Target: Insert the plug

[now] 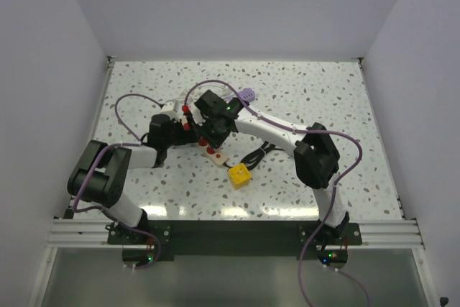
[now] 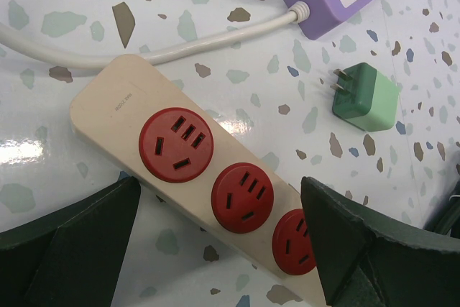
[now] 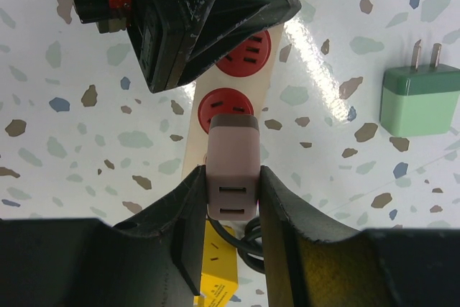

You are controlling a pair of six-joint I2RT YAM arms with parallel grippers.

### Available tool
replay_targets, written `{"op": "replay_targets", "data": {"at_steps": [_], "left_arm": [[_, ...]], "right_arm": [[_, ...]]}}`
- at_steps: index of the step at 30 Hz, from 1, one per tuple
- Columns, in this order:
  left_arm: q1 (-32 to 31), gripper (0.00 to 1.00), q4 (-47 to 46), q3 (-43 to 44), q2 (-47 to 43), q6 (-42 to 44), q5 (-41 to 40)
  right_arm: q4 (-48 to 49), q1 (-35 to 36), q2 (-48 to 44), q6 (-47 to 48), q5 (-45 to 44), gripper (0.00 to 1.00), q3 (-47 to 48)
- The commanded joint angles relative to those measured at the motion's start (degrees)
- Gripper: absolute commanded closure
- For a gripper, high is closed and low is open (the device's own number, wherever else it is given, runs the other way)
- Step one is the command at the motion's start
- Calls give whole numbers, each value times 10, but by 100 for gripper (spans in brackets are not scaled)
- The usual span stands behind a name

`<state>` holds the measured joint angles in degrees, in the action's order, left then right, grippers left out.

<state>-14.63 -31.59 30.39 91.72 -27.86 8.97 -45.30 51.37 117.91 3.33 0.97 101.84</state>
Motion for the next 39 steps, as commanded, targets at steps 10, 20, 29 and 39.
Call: {"op": "replay_targets", "data": {"at_steps": [10,20,29,39], "left_arm": [[0,1,-15,12,4,7,29],[0,1,-14,12,2,7,32],[0,1,-15,10,2,7,32],[0,1,-15,9,4,7,34]], "right_arm": [[-17,1,13,-10,-4,100,35],[-28,0,20,-10,-8,100,39],[-31,1,27,-10,-8,100,39],[-37,1,53,-10,-18,100,60]]}}
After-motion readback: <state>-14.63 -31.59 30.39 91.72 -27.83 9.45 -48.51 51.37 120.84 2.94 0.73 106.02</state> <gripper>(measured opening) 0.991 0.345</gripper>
